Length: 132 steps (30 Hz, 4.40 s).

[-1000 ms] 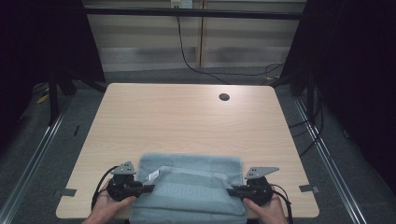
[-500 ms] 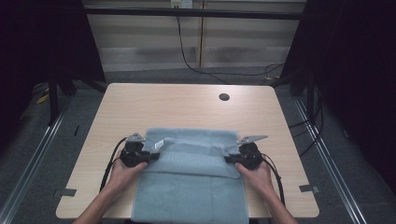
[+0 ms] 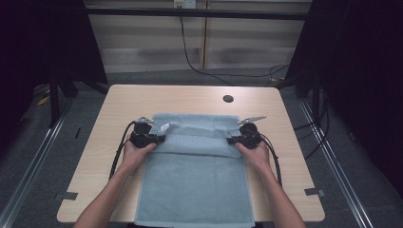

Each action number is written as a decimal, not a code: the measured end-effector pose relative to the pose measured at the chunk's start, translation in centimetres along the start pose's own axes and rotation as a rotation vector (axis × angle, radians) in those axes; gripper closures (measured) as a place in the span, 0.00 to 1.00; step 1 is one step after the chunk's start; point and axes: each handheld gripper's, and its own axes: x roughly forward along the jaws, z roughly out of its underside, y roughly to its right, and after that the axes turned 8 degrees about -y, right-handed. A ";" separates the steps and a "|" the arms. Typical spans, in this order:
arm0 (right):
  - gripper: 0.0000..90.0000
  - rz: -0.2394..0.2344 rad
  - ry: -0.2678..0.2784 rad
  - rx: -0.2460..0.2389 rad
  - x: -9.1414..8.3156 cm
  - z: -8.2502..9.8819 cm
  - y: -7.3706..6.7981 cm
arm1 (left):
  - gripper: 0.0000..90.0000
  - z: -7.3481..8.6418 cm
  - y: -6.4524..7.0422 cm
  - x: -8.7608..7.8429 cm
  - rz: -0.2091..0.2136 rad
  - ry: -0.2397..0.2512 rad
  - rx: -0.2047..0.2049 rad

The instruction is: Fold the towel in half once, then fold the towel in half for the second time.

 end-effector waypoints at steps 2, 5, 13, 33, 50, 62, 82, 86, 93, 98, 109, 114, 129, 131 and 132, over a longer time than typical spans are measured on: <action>0.94 0.002 0.009 0.007 0.3 -0.4 0.4 | 0.93 0.0 -0.2 0.1 -0.001 0.013 -0.011; 0.94 -0.005 0.029 0.020 0.6 -0.7 0.9 | 0.93 0.0 -0.6 0.1 0.020 0.021 -0.035; 0.94 0.016 0.096 0.022 -0.1 -1.3 0.8 | 0.93 -0.4 -0.6 0.0 0.008 0.031 -0.041; 0.92 -0.082 0.386 -0.163 -11.9 -0.6 -4.7 | 0.89 1.1 6.6 -10.6 0.120 0.253 0.179; 0.81 -0.194 0.230 -0.163 -10.7 11.2 -7.7 | 0.78 10.9 9.2 -9.8 0.213 0.086 0.244; 0.75 -0.211 0.258 -0.137 -13.6 16.0 -9.2 | 0.61 12.4 10.0 -13.4 0.268 0.181 0.241; 0.57 -0.089 0.169 -0.103 -5.9 5.7 -4.8 | 0.53 5.3 4.0 -6.7 0.094 0.073 0.092; 0.57 -0.090 0.111 -0.095 -3.8 4.4 -4.3 | 0.50 4.8 3.2 -4.8 0.060 0.022 0.076; 0.55 -0.069 0.050 -0.110 -1.2 3.4 -4.2 | 0.53 5.1 2.9 -3.7 0.056 -0.008 0.113; 0.55 -0.064 0.035 -0.112 -1.5 4.5 -4.9 | 0.53 5.8 3.3 -3.5 0.034 0.022 0.157; 0.55 -0.083 0.018 -0.157 -3.1 7.3 -6.9 | 0.53 7.5 4.8 -4.6 0.076 -0.004 0.183; 0.55 -0.100 0.005 -0.161 -4.1 8.7 -7.9 | 0.54 8.8 5.8 -5.6 0.121 -0.025 0.188; 0.49 -0.149 0.042 -0.150 -7.1 10.4 -9.1 | 0.52 9.7 7.4 -8.0 0.155 -0.020 0.190; 0.49 -0.127 0.087 -0.133 -7.7 9.3 -8.1 | 0.51 8.7 6.6 -8.1 0.138 0.003 0.176; 0.49 -0.114 0.108 -0.129 -7.9 8.8 -7.5 | 0.50 8.2 6.1 -8.2 0.137 0.015 0.166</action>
